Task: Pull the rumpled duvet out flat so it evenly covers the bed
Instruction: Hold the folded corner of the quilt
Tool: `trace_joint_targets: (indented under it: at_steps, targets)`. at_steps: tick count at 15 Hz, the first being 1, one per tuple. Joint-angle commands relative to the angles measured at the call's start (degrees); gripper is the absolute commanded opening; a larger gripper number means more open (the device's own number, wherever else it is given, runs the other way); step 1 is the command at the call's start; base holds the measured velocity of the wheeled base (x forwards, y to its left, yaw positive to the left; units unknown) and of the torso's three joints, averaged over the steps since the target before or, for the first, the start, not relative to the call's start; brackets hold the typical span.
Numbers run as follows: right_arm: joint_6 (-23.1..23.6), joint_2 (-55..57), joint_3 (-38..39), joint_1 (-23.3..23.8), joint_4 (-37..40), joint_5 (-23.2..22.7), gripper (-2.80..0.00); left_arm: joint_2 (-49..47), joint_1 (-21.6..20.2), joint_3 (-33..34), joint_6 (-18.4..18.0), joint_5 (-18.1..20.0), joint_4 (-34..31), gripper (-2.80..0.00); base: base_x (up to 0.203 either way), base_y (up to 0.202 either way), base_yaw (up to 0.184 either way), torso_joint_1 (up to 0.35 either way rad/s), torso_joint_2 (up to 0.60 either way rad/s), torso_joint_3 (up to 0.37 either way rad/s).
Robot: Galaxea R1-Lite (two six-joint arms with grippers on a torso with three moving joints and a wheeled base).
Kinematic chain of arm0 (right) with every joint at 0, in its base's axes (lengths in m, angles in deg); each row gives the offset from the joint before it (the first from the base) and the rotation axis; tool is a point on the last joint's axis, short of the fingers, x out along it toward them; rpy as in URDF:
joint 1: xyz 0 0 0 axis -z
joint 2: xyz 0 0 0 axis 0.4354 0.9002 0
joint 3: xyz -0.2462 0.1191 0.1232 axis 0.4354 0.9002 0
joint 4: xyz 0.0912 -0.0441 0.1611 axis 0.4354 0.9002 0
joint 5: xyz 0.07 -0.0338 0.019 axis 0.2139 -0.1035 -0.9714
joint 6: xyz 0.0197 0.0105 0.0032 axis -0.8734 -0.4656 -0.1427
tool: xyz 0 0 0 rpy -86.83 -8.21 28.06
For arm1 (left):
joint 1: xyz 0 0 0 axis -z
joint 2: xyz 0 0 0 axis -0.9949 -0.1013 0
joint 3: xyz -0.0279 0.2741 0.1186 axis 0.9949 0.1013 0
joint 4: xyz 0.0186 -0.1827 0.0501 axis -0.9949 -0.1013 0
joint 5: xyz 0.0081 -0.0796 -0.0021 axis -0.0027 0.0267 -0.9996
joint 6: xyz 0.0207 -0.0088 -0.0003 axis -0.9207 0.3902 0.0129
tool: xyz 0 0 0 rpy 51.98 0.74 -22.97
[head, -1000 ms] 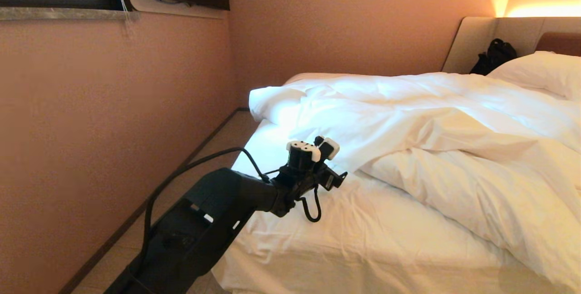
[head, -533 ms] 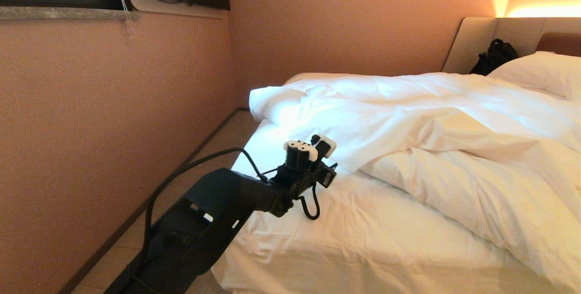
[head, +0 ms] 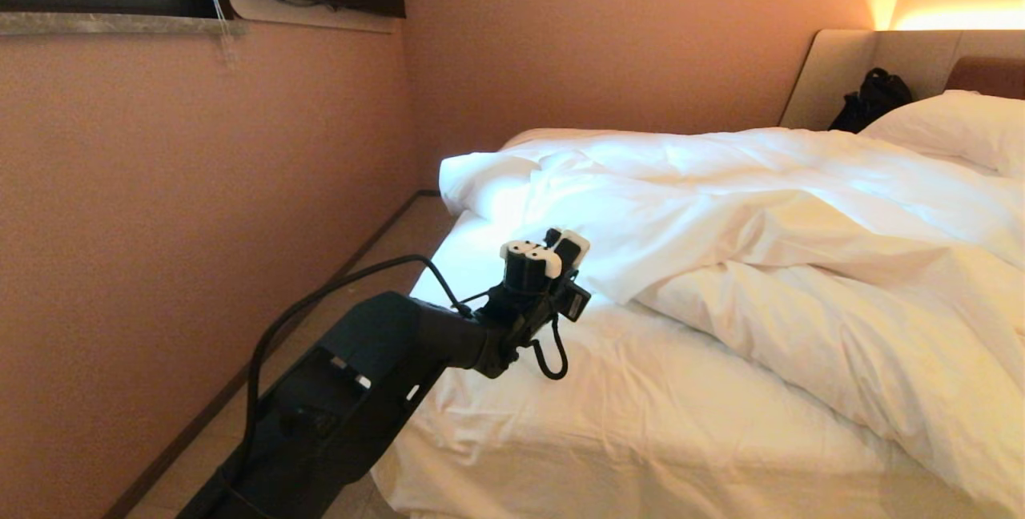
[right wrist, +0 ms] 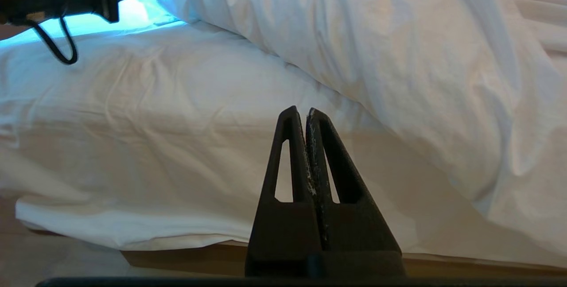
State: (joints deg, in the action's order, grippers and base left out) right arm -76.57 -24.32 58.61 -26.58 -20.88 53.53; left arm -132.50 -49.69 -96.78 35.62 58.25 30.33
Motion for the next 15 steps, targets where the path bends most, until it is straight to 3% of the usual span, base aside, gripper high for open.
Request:
trace_joint_targets:
  at_steps: [1, 3, 5, 8, 12, 15]
  targets:
    - [0.02, 0.07, 0.01, -0.02, -0.02, -0.01, -2.80, 2.27, -0.62, 0.53, 0.49, -2.61, 0.23, -2.80, 0.000, 0.000, 0.000, 0.000, 0.00, 0.000]
    - [0.02, 0.07, 0.01, -0.02, -0.02, -0.01, -2.80, 5.87, -1.59, 2.42, 0.92, -5.39, 0.19, -2.80, 0.000, 0.000, 0.000, 0.000, 0.00, 0.000]
    - [0.02, 0.07, 0.01, -0.02, -0.02, -0.01, -2.80, 11.00, -2.49, 6.06, 2.91, -5.83, 0.14, -2.80, 0.000, 0.000, 0.000, 0.000, 0.00, 0.000]
    - [0.02, 0.07, 0.01, -0.02, -0.02, -0.01, -2.80, 23.61, -3.23, 18.19, 7.13, -6.22, 0.28, -2.80, 0.000, 0.000, 0.000, 0.000, 0.00, 0.000]
    - [0.11, 0.07, 0.01, -0.02, -0.02, -0.10, -2.80, 46.41, -5.26, 43.91, 10.47, -10.02, 2.99, -2.80, 0.000, 0.000, 0.000, 0.000, 0.00, 0.000]
    - [0.11, 0.07, 0.01, -0.02, -0.02, -0.10, -2.80, 66.15, -10.05, 63.74, 11.17, -12.27, 4.33, -2.80, 0.000, 0.000, 0.000, 0.000, 0.00, 0.000]
